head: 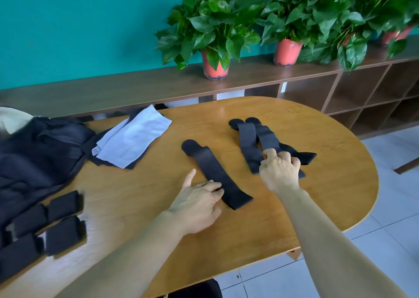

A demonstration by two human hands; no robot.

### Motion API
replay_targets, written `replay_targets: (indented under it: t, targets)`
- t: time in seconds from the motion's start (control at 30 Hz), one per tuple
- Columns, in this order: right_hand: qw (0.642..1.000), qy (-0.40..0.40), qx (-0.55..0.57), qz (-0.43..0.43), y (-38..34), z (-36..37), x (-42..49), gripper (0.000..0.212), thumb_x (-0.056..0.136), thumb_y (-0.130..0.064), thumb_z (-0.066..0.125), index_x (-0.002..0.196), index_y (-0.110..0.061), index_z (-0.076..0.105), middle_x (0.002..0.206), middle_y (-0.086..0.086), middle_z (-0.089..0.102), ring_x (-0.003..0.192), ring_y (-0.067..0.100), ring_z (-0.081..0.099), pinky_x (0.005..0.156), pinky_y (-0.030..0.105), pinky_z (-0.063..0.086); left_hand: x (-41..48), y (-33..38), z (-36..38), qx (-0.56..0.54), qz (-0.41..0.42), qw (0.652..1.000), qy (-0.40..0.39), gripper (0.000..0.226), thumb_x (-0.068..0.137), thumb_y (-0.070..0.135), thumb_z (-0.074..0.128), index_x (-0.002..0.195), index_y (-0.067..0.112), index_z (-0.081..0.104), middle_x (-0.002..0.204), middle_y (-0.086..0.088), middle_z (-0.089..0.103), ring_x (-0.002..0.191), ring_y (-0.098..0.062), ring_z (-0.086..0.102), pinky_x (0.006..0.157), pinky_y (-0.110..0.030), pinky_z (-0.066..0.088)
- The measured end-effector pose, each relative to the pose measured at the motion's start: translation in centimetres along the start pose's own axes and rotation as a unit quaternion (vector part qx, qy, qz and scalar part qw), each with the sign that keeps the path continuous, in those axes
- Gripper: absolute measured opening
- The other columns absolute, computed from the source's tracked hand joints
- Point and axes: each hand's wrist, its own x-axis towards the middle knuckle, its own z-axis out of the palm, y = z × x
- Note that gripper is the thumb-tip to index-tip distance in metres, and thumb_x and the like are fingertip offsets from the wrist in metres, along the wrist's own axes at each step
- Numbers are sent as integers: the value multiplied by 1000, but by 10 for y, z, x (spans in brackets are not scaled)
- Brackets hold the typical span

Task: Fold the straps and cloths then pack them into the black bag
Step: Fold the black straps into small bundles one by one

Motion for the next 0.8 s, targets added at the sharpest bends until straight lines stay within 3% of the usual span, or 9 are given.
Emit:
replay_targets:
  t: [0.2,0.33,0.5,0.67,0.8]
  targets:
    - [998,-24,-45,-34,-12,-6,-10,46,96,-22,37,141,-16,30,119,5,57,129,22,30,100,38,22,-64,-21,3,-41,-7,999,8,42,100,27,34,140,28,47,150,15,34,138,4,27,111,-46,-25]
    - [998,15,0,-61,-35,-10,-30,44,94,-21,40,138,-17,39,124,10,56,130,24,31,101,41,24,-94,-33,8,-53,-12,998,20,39,99,28,37,135,29,53,147,17,40,135,9,28,110,-44,-27]
    - [982,-8,30,-185,-82,-6,-74,47,92,-25,46,139,-24,43,126,4,58,136,18,26,106,39,23,-114,-36,18,-80,-24,992,98,32,98,25,44,124,33,62,140,15,49,132,4,37,113,-37,-19]
    - [951,16,47,-305,-107,8,-107,37,86,-18,54,121,-24,63,107,-3,69,131,20,35,97,33,23,-117,-23,22,-72,-29,987,137,29,100,37,41,116,35,66,132,17,56,120,-3,49,108,-35,-2]
    - [938,30,75,-337,-109,15,-129,29,78,-10,54,96,-22,74,95,-8,73,115,23,50,89,34,27,-116,-21,25,-59,-25,992,108,31,99,44,40,116,38,65,136,18,52,124,-3,45,107,-39,-4]
